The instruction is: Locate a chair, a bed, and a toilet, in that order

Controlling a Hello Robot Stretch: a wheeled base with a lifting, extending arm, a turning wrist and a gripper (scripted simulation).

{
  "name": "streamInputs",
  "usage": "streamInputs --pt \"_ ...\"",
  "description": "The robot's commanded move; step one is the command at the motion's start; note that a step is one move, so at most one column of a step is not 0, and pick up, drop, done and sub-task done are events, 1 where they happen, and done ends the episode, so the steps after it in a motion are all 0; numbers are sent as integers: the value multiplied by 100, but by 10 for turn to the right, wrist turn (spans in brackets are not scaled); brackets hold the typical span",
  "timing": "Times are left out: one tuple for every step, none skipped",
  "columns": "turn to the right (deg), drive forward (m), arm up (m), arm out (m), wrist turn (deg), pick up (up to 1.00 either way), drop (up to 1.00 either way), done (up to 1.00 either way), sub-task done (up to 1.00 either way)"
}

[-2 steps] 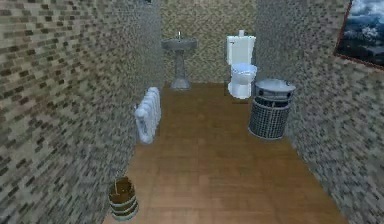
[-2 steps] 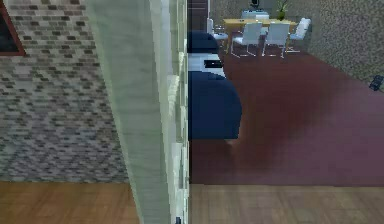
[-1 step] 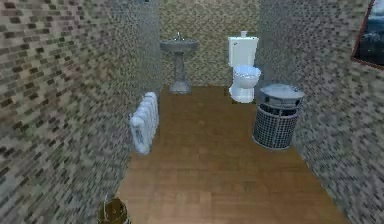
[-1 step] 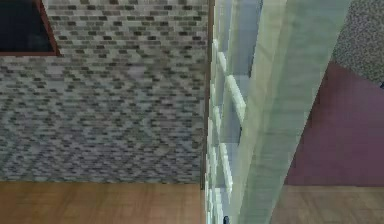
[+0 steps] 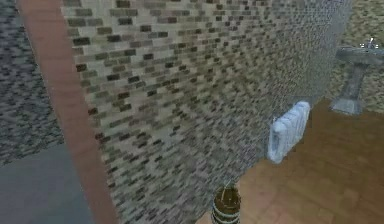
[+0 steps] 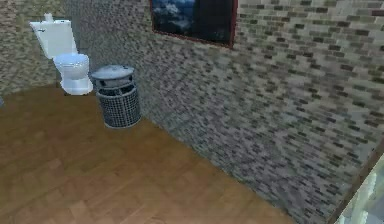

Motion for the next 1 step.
streamInputs --pt "-450 0 0 0 0 0 0 0 0"
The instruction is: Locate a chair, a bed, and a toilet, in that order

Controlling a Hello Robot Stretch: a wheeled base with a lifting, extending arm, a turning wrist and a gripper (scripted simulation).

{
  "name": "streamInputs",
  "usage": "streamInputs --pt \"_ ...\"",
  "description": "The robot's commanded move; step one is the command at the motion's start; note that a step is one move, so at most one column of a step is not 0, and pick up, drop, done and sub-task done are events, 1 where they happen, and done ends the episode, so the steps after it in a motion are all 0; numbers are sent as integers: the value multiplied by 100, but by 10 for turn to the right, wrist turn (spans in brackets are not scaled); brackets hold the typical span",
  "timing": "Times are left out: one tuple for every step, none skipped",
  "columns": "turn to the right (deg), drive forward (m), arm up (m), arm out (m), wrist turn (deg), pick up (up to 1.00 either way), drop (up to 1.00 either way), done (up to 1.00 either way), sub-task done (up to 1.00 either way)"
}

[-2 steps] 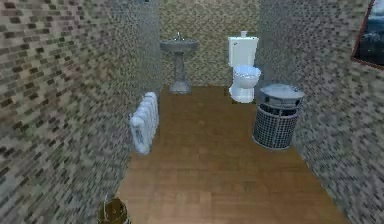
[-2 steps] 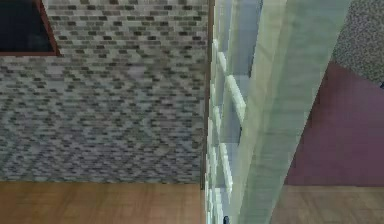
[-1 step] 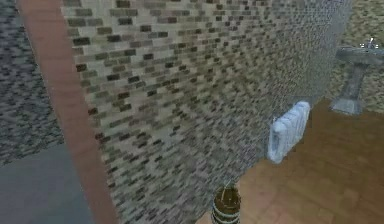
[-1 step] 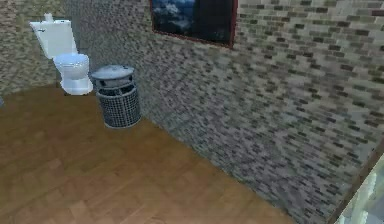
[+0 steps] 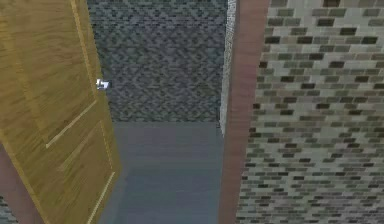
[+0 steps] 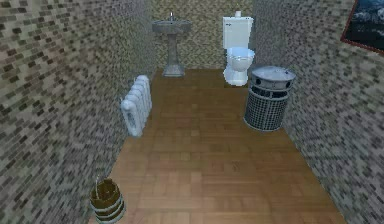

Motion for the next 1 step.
streamInputs --pt "0 5 0 0 0 0 0 0 0"
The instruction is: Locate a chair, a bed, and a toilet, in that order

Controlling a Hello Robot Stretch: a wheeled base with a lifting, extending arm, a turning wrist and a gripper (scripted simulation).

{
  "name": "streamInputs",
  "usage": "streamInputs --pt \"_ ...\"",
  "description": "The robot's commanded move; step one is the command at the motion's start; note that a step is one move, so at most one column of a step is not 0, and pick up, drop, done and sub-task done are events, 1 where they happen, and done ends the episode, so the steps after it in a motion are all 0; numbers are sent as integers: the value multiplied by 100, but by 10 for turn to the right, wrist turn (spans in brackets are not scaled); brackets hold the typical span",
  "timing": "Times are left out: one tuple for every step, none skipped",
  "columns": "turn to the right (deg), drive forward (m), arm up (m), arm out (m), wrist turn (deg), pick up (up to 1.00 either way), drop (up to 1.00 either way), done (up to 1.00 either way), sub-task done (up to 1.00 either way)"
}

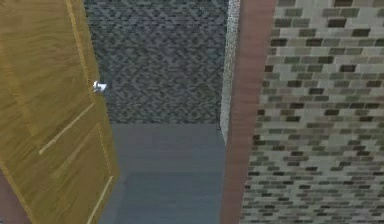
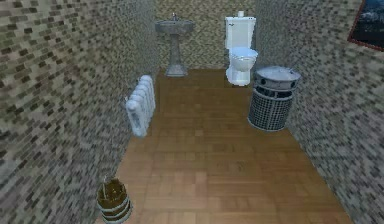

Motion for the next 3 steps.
streamInputs --pt "300 0 0 0 0 0 0 0 0" --pt "0 25 0 0 0 0 0 0 0" --pt "450 0 0 0 0 0 0 0 0"
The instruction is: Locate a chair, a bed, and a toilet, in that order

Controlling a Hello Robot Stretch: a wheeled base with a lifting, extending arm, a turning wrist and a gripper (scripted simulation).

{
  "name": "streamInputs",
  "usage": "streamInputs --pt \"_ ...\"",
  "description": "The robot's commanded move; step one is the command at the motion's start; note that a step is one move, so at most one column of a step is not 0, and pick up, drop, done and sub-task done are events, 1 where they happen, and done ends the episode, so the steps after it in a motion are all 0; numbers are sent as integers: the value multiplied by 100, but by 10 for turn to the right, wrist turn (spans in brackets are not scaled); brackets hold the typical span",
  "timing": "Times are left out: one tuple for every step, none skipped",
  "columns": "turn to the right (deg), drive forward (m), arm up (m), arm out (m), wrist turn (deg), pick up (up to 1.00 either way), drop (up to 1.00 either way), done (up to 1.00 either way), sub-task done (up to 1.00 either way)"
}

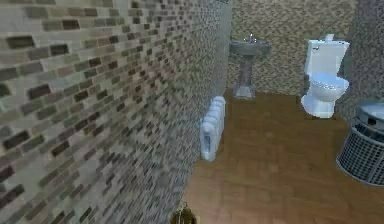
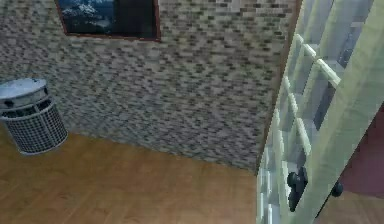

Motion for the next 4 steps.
streamInputs --pt "240 0 0 0 0 0 0 0 0" --pt "0 100 0 0 0 0 0 0 0" --pt "0 100 0 0 0 0 0 0 0" --pt "0 90 0 0 0 0 0 0 0"
